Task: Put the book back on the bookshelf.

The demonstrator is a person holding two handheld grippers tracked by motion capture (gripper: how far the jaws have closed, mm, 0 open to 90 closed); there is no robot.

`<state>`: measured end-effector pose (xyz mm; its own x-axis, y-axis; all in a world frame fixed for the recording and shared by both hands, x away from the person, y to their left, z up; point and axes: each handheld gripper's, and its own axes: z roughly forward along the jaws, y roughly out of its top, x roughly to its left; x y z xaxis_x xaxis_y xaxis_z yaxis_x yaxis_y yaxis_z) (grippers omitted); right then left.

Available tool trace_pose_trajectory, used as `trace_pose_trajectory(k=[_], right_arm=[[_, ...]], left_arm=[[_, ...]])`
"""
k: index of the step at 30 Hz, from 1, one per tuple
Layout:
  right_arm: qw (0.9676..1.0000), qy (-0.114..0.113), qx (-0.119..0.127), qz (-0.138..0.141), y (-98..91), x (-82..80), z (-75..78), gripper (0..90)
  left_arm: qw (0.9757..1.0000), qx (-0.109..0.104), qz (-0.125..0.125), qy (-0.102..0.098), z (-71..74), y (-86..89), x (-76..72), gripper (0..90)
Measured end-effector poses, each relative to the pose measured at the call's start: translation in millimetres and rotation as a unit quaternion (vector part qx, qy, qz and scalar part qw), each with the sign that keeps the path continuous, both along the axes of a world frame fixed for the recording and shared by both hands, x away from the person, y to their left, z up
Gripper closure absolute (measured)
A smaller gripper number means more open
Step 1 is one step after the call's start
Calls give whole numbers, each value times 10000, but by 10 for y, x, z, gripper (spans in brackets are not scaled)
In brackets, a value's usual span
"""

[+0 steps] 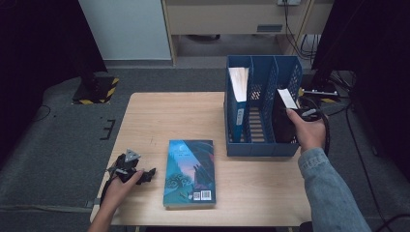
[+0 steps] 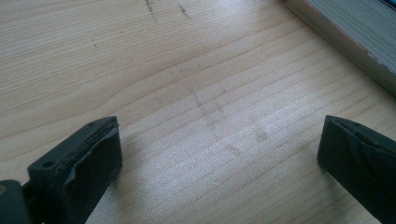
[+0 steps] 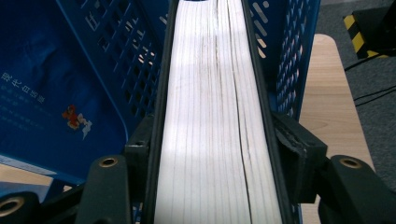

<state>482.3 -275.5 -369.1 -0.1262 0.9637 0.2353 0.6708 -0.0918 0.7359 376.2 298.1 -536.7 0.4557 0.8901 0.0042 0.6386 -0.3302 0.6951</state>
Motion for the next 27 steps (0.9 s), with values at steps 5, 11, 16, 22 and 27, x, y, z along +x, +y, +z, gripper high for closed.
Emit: trace_pose_trajectory(k=[5,11,16,22,27], right_arm=[[9999,79,65,-12,-13,18,0,421],[9997,90,-215,-13,5,18,42,481],[9990,103,-413,-100,-35,25,84,520],[9995,69,-270,-154,-138,29,84,528],[9993,-26,-366,-64,-127,53,125,529]], left_arm=[[10000,2,3,2,0,-1,0,0],[10000,-1,13,0,0,-6,1,0],[10000,6,20,-1,1,-13,3,0],[10000,9,21,0,1,-17,5,0],[10000,-6,48,-5,-1,-25,3,0]])
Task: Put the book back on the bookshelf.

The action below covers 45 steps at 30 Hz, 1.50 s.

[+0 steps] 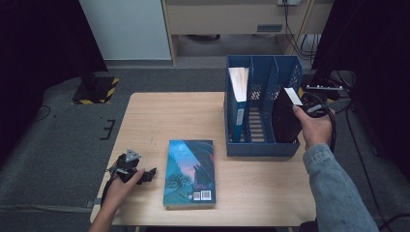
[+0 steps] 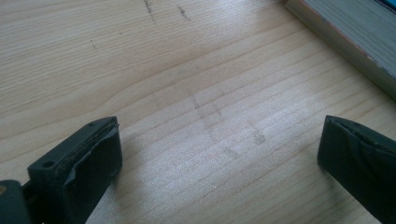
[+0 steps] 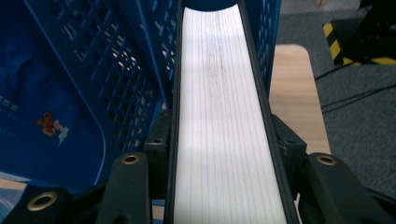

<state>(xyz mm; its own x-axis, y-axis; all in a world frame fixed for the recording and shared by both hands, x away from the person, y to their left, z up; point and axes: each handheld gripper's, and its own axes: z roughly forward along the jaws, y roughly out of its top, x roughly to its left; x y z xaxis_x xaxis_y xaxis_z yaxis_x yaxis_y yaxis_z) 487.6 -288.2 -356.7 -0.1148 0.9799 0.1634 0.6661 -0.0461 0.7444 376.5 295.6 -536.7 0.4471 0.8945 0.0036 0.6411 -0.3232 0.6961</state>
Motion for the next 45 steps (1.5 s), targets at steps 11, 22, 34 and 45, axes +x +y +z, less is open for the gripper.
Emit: trace_pose_trajectory(k=[11,22,34,45], right_arm=[[9998,-155,-130,24,58,235,68,530],[9995,-217,-169,-177,132,514,50,529],[9993,-246,-178,-224,148,623,-33,529],[9992,-270,-226,-165,148,585,-77,521]], left_arm=[[10000,18,-2,5,2,-9,0,0],[10000,0,-39,2,0,-14,-10,0],[10000,-28,-54,-10,-2,-18,-12,0],[10000,0,-77,1,0,-14,-12,0]])
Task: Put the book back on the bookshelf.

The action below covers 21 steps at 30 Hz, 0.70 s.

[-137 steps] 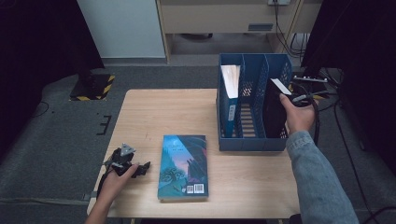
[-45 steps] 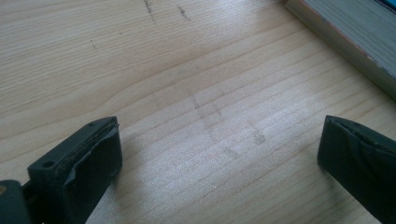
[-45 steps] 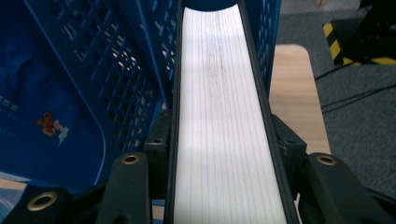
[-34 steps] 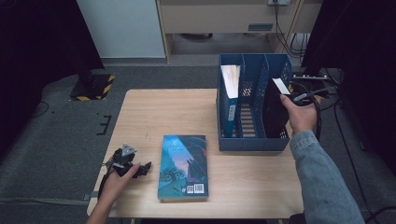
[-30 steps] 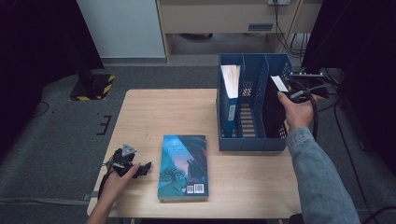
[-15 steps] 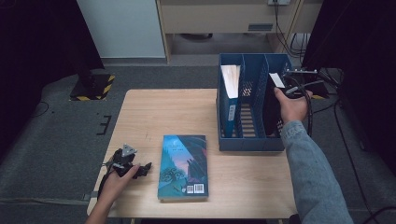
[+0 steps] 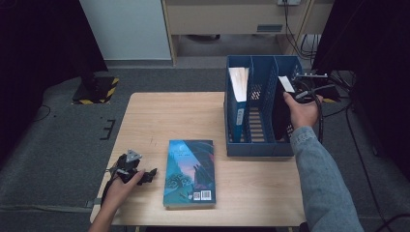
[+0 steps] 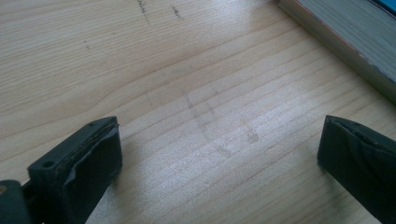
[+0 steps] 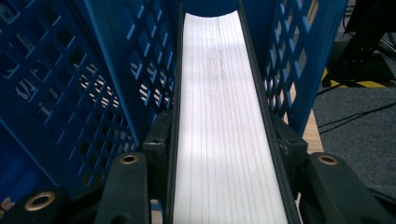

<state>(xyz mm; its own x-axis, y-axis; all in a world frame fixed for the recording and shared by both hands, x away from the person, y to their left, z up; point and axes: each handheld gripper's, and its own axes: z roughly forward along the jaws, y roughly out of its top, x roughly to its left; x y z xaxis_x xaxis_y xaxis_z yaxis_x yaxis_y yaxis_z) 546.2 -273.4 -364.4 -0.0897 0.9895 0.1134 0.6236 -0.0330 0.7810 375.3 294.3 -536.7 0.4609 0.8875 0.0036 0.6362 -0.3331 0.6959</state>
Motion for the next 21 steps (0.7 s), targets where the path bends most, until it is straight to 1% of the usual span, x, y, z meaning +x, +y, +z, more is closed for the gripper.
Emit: trace_pose_trajectory(k=[4,10,13,15,18,19,21], right_arm=[[10000,-32,53,-52,-13,-17,-23,518],[10000,-58,-29,-17,22,-21,-29,509],[10000,-78,2,-10,28,-26,-39,497],[10000,-42,55,60,30,-28,-42,466],[9999,31,88,124,33,-50,-30,384],[9998,26,122,168,32,-64,-27,370],[9994,-18,270,201,26,-101,-30,339]], left_arm=[[10000,0,-2,-1,0,0,-1,0],[10000,-1,-5,0,0,1,0,0],[10000,-1,-10,0,0,1,-1,0],[10000,0,-12,0,0,2,-1,0],[10000,0,-19,1,0,3,-2,0],[10000,0,-18,2,0,2,-2,0],[10000,0,-18,2,0,2,-2,0]])
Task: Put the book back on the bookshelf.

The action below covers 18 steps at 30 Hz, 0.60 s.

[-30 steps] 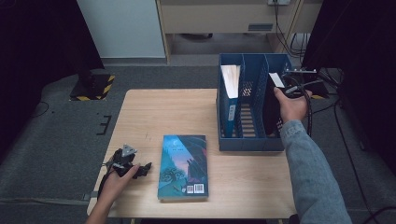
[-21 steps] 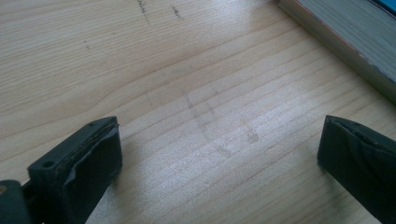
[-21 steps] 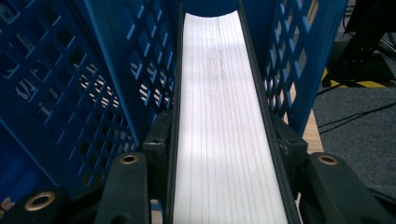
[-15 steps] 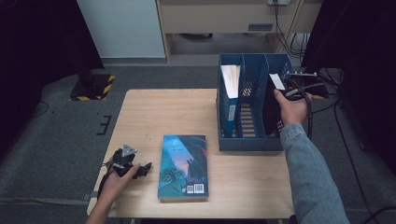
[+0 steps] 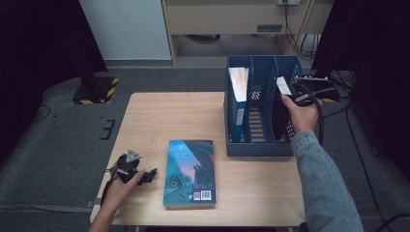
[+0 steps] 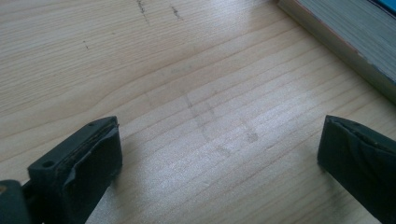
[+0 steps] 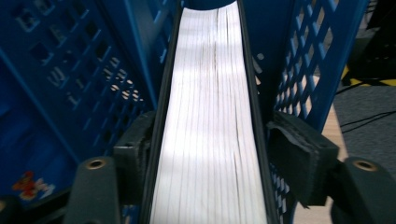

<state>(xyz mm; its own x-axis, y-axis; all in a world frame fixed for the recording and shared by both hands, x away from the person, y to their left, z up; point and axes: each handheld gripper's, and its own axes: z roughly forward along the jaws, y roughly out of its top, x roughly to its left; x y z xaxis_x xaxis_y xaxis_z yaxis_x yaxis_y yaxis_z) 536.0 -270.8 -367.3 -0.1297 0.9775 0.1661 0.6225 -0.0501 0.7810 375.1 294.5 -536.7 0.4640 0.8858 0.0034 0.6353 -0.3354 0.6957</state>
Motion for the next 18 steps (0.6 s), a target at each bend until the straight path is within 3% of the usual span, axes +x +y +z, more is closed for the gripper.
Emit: trace_pose_trajectory(k=[5,6,8,14,18], right_arm=[[9996,34,268,91,-37,-74,-31,290],[9989,-7,447,119,-54,-110,-41,295],[9983,-8,561,179,-55,-138,-47,287],[9988,-15,408,253,-14,-181,-47,283],[9984,-40,506,266,-35,-196,-52,274]], left_arm=[[10000,1,0,0,0,0,0,0],[10000,2,2,-1,0,-1,0,0],[10000,1,5,-2,0,-1,1,0],[10000,3,6,-1,0,-1,1,0],[10000,2,4,-2,0,-1,1,0]])
